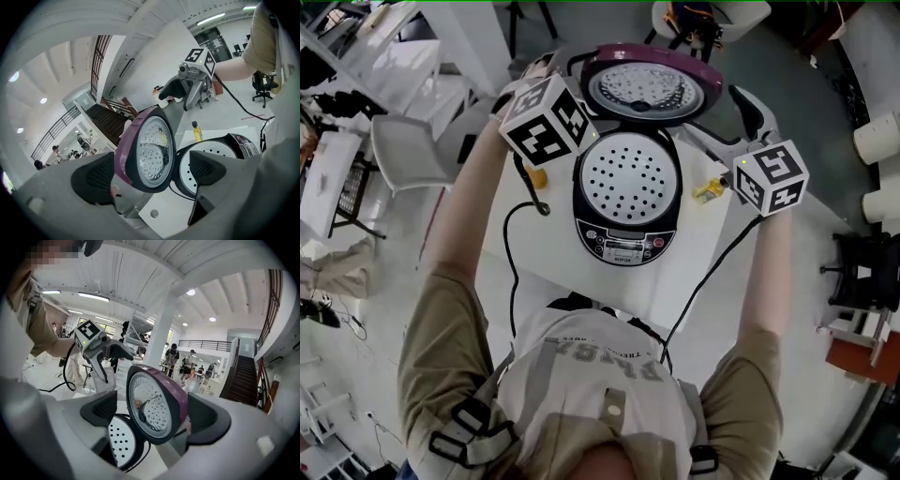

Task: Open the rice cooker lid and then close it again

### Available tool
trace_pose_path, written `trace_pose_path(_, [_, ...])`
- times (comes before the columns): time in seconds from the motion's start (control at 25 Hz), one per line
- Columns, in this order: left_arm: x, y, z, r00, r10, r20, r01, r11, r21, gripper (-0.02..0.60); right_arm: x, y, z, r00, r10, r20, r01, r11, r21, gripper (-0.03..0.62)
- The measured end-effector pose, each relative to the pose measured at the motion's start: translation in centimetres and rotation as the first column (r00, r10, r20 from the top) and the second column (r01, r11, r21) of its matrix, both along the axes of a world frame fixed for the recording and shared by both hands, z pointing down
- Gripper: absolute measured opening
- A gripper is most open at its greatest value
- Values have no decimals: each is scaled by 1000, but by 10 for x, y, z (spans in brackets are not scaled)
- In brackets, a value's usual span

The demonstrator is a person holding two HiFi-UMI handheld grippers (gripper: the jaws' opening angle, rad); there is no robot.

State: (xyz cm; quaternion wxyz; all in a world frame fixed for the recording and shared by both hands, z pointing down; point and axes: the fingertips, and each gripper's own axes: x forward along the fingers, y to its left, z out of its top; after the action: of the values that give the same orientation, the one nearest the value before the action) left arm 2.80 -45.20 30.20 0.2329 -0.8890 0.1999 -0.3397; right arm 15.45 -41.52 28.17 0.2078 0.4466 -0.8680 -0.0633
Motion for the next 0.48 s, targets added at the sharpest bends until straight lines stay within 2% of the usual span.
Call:
trace_pose_path(0.2, [-1, -17, 1, 1000, 8, 6, -8, 1000, -9, 517, -1, -11, 0, 999, -53, 6, 53, 998, -33, 457])
trace_pose_path(0.48, [-3, -37, 5, 999, 16, 39, -15, 1000, -19, 517, 5, -33, 6, 994, -75, -86, 69, 995, -67, 459])
